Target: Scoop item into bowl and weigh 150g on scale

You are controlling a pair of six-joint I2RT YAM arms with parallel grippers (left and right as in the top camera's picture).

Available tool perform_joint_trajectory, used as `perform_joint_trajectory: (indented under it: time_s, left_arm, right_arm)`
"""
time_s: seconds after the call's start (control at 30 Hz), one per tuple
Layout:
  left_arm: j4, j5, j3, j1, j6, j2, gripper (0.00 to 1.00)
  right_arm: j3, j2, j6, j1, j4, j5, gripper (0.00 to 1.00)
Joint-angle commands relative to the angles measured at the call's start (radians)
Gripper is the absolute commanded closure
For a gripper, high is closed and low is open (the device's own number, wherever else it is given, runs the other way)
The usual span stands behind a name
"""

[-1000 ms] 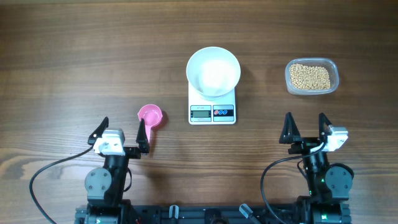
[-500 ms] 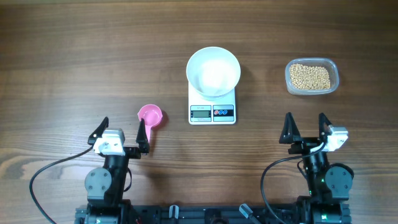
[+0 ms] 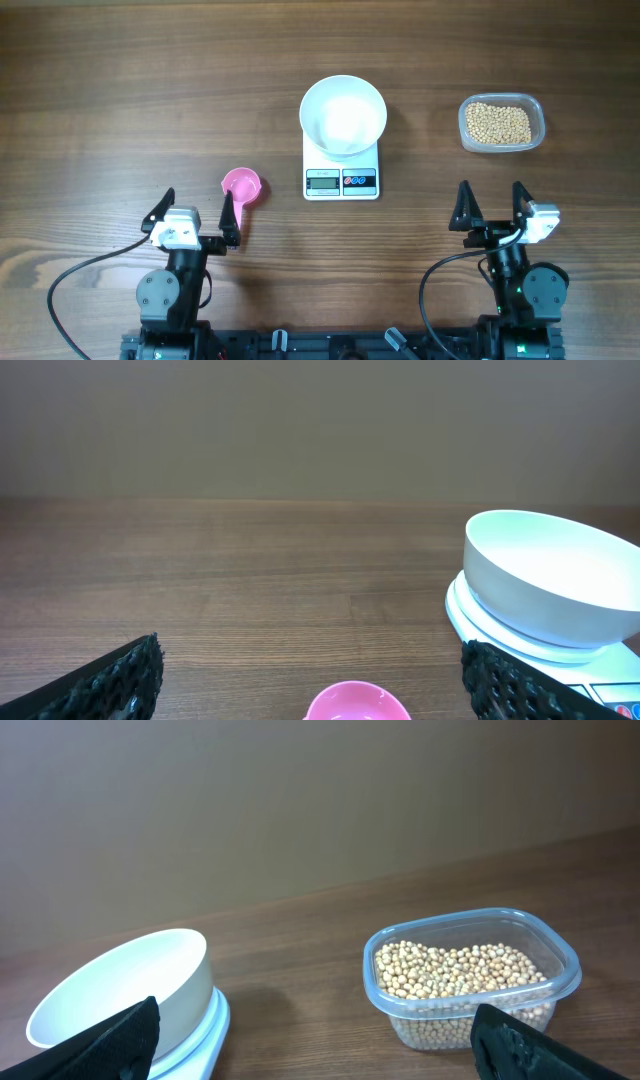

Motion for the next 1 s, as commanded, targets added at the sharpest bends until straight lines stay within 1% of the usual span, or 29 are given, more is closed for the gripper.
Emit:
perform_joint_trajectory:
  time_s: [0.0, 0.4, 0.47, 0.53, 0.6, 0.97]
  left_arm:
    - [0.001, 0.002, -0.010, -0.005, 0.019, -0.007, 0.00]
    - [0.003, 0.002, -0.009, -0.005, 0.019, -0.007, 0.00]
    - [0.007, 0.033, -0.009, -0.005, 0.019, -0.007, 0.00]
    - [0.043, 0.079, -0.009, -0.005, 0.019, -0.007, 0.00]
    - [0.076, 0.084, -0.009, -0.005, 0.019, -0.007, 0.00]
    - [0.076, 0.084, -0.009, -0.005, 0.019, -0.007, 0.00]
  right_arm:
    - [-0.002, -0.002, 0.015, 0.004, 0.006, -0.012, 0.00]
    - [-0.002, -0.002, 0.014, 0.004, 0.006, -0.012, 0.00]
    - [-0.002, -0.002, 0.014, 0.004, 0.006, -0.012, 0.00]
    - [-0.002, -0.002, 0.014, 0.004, 0.006, -0.012, 0.00]
    - [-0.002, -0.002, 0.014, 0.004, 0.006, -0.012, 0.00]
    - [-0.002, -0.002, 0.015, 0.004, 0.006, -0.012, 0.00]
